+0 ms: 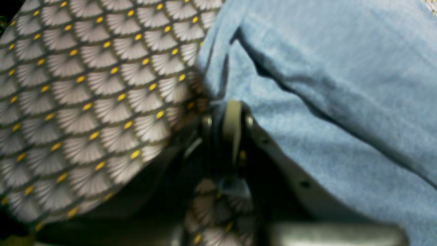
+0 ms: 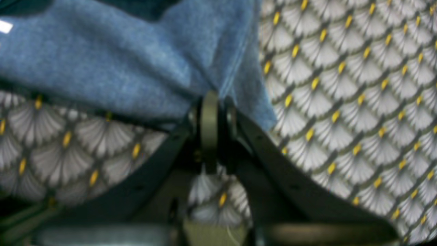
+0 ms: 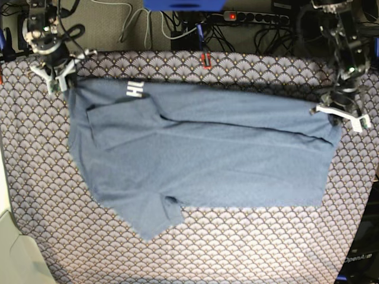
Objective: Fold the T-shirt properly
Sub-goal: 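Move both grippers to the shirt's hem edge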
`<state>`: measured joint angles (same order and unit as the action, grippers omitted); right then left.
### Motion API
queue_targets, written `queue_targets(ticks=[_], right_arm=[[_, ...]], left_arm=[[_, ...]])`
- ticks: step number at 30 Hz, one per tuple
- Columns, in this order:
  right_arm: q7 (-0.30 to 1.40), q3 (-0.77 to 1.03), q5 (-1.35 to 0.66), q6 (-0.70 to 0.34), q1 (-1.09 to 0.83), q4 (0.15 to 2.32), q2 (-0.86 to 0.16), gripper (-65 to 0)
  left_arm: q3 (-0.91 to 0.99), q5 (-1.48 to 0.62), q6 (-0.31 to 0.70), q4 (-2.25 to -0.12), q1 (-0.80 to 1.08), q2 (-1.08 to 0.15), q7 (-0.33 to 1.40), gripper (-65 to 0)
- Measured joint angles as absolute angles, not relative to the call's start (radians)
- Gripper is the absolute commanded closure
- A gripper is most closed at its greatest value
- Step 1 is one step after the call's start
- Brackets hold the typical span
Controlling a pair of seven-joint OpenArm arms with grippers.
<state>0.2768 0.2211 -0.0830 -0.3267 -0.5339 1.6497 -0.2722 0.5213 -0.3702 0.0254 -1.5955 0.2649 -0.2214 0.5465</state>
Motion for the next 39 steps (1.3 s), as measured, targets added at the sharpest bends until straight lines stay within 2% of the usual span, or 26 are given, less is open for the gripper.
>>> queue_targets(ticks=[17,19,24,26,29,33,39], right_arm=[[0.243,0.221,-0.086,-0.332,-0.596,1.650,-0.288,0.0],[0.244,0.221,-0.086,-0.332,-0.596,1.650,-0.288,-0.1],[0.231,0.224,-0.089,-0.329,-0.596,1.636,-0.288,-14.8],[0.224,0.227,-0.093,-0.319,-0.596,1.629,-0.289,-21.5],[0.224,0.228,-0.093,-0.318,-0.596,1.628,-0.294,-26.3],[0.231,0.261,-0.103,-0.335,-0.596,1.622,-0.303,-27.0],[0.300,0.355,-0.081,-0.341,-0.558,1.605,-0.339,-27.0]], left_arm=[[0.532,-0.370,0.023,-1.604,0.400,-0.221,0.569,-1.3],[0.533,-0.370,0.023,-1.604,0.401,-0.221,0.569,-6.7],[0.535,-0.360,0.019,-1.604,0.401,-0.225,0.569,-29.6],[0.535,-0.355,0.015,-1.604,0.401,-0.227,0.569,-36.8],[0.533,-0.356,0.015,-1.604,0.399,-0.227,0.570,-45.3],[0.540,-0.360,0.015,-1.613,0.395,-0.227,0.567,-50.8],[0.638,-0.350,0.005,-1.644,0.310,-0.260,0.570,-51.4]])
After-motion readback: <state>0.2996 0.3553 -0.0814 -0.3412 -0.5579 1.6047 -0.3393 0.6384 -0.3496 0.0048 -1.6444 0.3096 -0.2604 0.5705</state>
